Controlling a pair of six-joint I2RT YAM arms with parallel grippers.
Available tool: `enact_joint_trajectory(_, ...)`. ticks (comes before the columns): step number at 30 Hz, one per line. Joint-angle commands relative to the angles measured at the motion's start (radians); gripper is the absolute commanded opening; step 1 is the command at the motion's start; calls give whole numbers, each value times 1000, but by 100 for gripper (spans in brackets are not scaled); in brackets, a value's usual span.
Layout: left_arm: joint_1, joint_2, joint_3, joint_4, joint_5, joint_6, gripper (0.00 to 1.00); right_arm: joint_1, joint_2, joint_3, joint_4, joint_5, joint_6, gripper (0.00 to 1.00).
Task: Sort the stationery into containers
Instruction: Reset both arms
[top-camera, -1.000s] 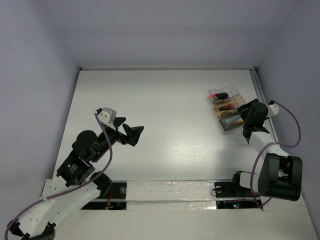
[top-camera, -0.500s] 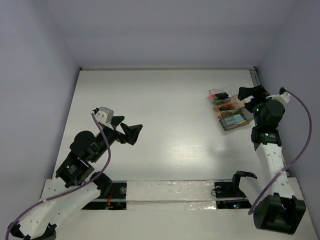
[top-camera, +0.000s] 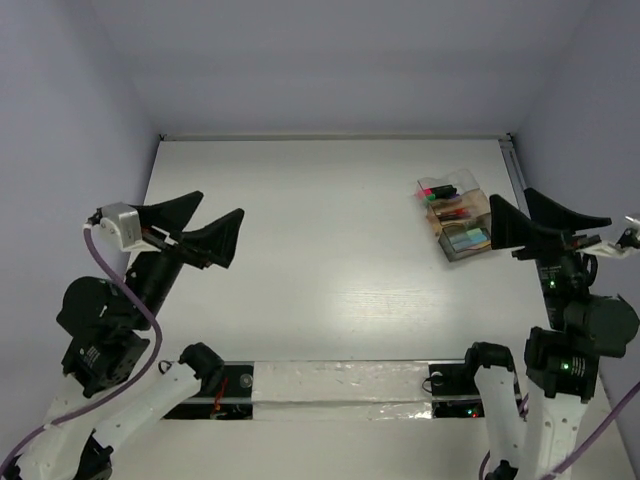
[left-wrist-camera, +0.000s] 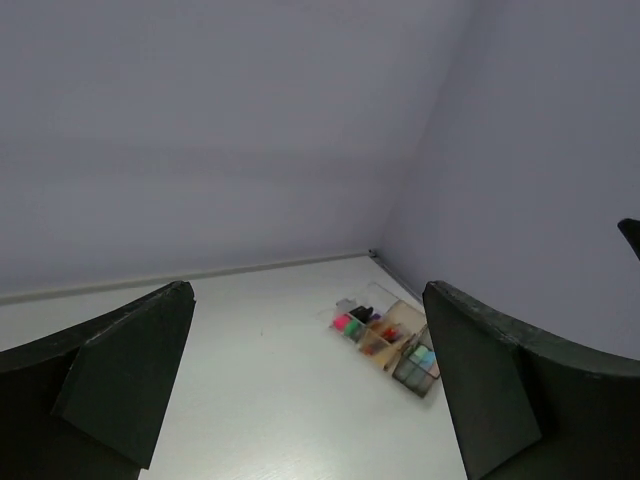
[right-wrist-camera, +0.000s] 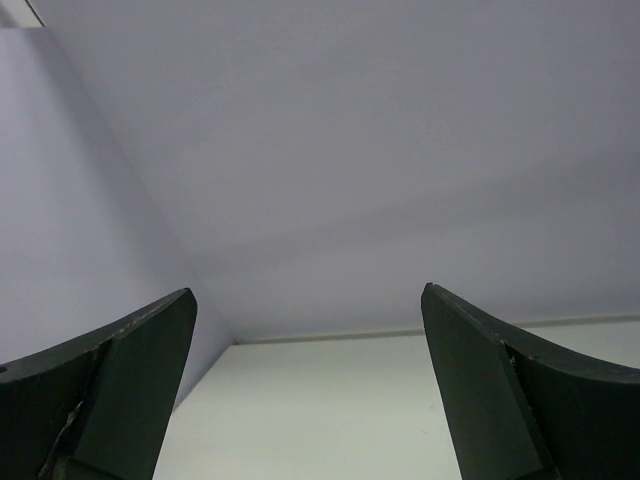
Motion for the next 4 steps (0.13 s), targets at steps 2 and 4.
enact_joint_trajectory(2,3,-8,9,17,-70,6,99,-4,9,-40,-41,9,6,100)
enact_joint_trajectory(4,3,-5,-7,14,-51,-6,99,-4,18,-53,-32,-3,15,100)
